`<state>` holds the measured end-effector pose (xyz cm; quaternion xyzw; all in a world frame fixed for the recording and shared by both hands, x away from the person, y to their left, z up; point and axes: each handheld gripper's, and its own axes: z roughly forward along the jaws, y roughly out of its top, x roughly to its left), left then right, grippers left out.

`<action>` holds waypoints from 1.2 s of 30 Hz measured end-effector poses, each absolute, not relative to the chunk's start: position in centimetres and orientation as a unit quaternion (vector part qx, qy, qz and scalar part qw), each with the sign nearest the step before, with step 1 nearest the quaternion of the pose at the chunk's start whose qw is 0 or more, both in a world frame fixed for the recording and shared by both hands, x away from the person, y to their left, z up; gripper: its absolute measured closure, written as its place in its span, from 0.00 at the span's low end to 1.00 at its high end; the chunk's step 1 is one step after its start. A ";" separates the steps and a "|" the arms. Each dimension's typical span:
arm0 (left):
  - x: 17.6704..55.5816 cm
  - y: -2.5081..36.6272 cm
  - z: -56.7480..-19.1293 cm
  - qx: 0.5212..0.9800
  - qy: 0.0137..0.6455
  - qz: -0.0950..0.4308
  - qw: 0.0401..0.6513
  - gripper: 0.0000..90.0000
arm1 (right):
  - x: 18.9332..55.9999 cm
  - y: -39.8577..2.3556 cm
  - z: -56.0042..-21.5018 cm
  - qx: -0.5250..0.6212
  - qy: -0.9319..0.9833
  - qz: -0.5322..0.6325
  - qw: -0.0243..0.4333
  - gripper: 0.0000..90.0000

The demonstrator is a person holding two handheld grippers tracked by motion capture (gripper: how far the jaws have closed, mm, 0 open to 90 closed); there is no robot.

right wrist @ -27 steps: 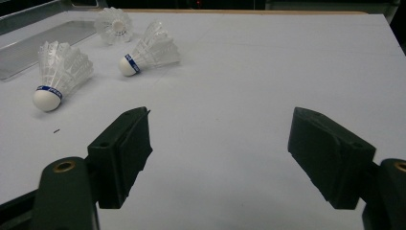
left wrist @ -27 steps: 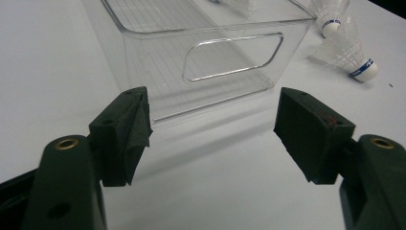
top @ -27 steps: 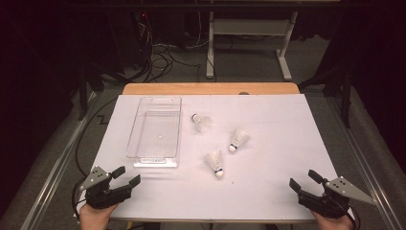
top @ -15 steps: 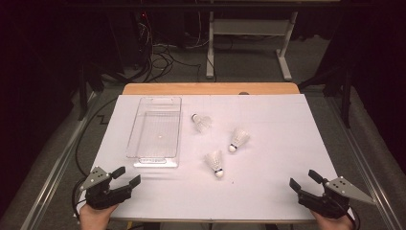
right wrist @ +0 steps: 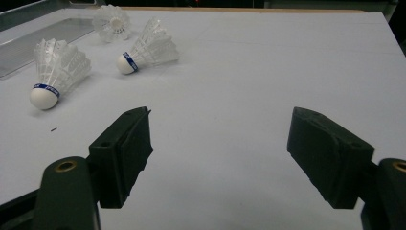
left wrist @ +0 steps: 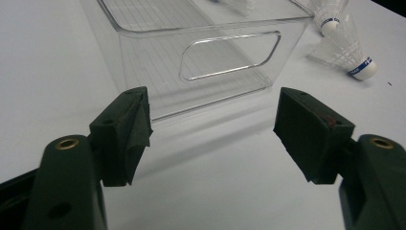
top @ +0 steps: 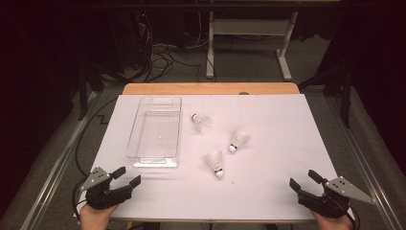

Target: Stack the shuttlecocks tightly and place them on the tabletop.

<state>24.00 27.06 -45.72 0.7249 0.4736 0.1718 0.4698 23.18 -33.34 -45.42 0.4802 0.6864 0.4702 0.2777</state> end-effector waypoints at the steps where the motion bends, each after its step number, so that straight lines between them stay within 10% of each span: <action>1: 24.0 27.0 -45.7 0.725 0.473 0.172 0.470 0.33 | 23.2 -33.3 -45.4 0.480 0.687 0.470 0.278 0.27; 36: 24.2 25.3 -45.7 0.739 0.458 0.161 0.468 0.34 | 23.3 -33.3 -45.5 0.479 0.691 0.469 0.272 0.27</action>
